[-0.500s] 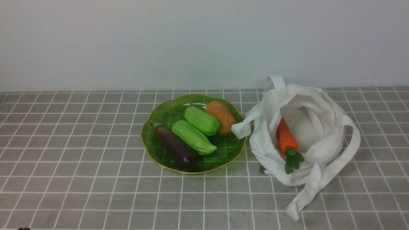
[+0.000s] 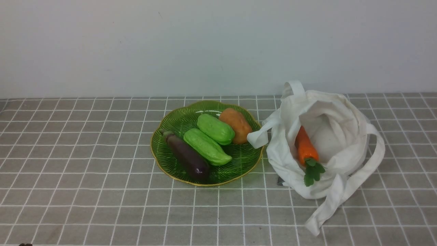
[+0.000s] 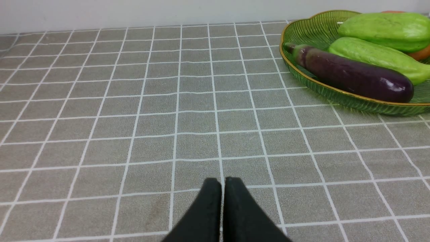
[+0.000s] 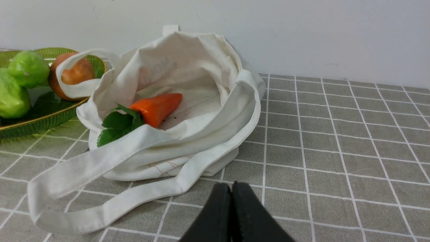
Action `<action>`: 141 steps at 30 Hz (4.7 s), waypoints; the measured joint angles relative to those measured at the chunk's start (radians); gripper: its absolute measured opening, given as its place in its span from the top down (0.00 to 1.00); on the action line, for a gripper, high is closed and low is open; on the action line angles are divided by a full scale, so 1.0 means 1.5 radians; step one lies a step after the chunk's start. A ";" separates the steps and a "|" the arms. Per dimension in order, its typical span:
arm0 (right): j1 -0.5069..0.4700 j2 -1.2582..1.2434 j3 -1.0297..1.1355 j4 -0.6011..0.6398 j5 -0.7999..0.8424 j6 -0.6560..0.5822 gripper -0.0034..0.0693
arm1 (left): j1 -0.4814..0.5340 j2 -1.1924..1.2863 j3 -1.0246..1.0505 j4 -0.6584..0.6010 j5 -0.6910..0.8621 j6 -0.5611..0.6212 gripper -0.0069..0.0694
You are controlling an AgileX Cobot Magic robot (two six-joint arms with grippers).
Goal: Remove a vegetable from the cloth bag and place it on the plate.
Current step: Use the right arm to grab a carrot from the bag, then use the right arm to put the carrot into the empty plate on the left
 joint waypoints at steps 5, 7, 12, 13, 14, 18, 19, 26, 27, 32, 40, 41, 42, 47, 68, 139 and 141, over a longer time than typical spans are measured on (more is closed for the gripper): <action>0.000 0.000 0.000 0.000 0.000 0.000 0.97 | 0.000 0.000 0.000 0.000 0.000 0.000 0.92; 0.000 0.000 0.000 0.000 0.000 0.000 0.97 | 0.000 0.000 0.000 0.000 0.000 0.000 0.92; 0.000 0.000 0.000 0.000 0.000 0.000 0.97 | 0.000 0.000 0.000 0.000 0.000 0.000 0.92; 0.000 0.000 0.000 0.000 0.000 0.000 0.97 | 0.000 0.000 0.000 0.000 0.000 0.000 0.92; 0.000 0.000 0.000 0.000 0.000 0.000 0.97 | 0.000 0.000 0.000 0.000 0.000 0.000 0.92; 0.000 0.000 0.000 0.000 0.000 0.000 0.97 | 0.000 0.000 0.000 0.000 0.000 0.000 0.92; 0.000 0.000 0.000 0.000 0.000 0.000 0.97 | 0.000 0.000 0.000 0.000 0.000 0.000 0.92; 0.000 0.000 0.000 0.000 0.000 0.000 0.97 | 0.000 0.000 0.000 0.000 0.000 0.000 0.92; 0.000 0.000 0.000 0.000 0.000 0.000 0.97 | 0.000 0.000 0.000 0.000 0.000 0.000 0.92; 0.000 0.000 0.000 0.000 0.000 0.000 0.97 | 0.000 0.000 0.000 0.000 0.000 0.000 0.92; 0.000 0.000 0.000 0.000 0.000 0.000 0.97 | 0.000 0.000 0.000 0.000 0.000 0.000 0.92; 0.000 0.000 0.000 0.000 0.000 0.000 0.97 | 0.000 0.000 0.000 0.000 0.000 0.000 0.92; 0.000 0.000 0.000 0.001 0.000 0.000 0.97 | 0.000 0.000 0.000 0.000 0.000 0.000 0.92; 0.000 0.000 0.004 0.134 -0.047 0.059 0.97 | 0.000 0.000 0.000 0.000 0.000 0.000 0.92; 0.000 0.061 -0.225 0.514 -0.113 -0.071 0.97 | 0.000 0.000 0.000 0.000 0.000 0.000 0.92; 0.171 1.044 -0.757 0.228 0.485 -0.034 0.50 | 0.000 0.000 0.000 0.000 0.000 0.000 0.92; 0.212 1.033 -0.741 0.255 0.462 -0.042 0.50 | 0.000 0.000 0.000 0.000 0.000 0.000 0.92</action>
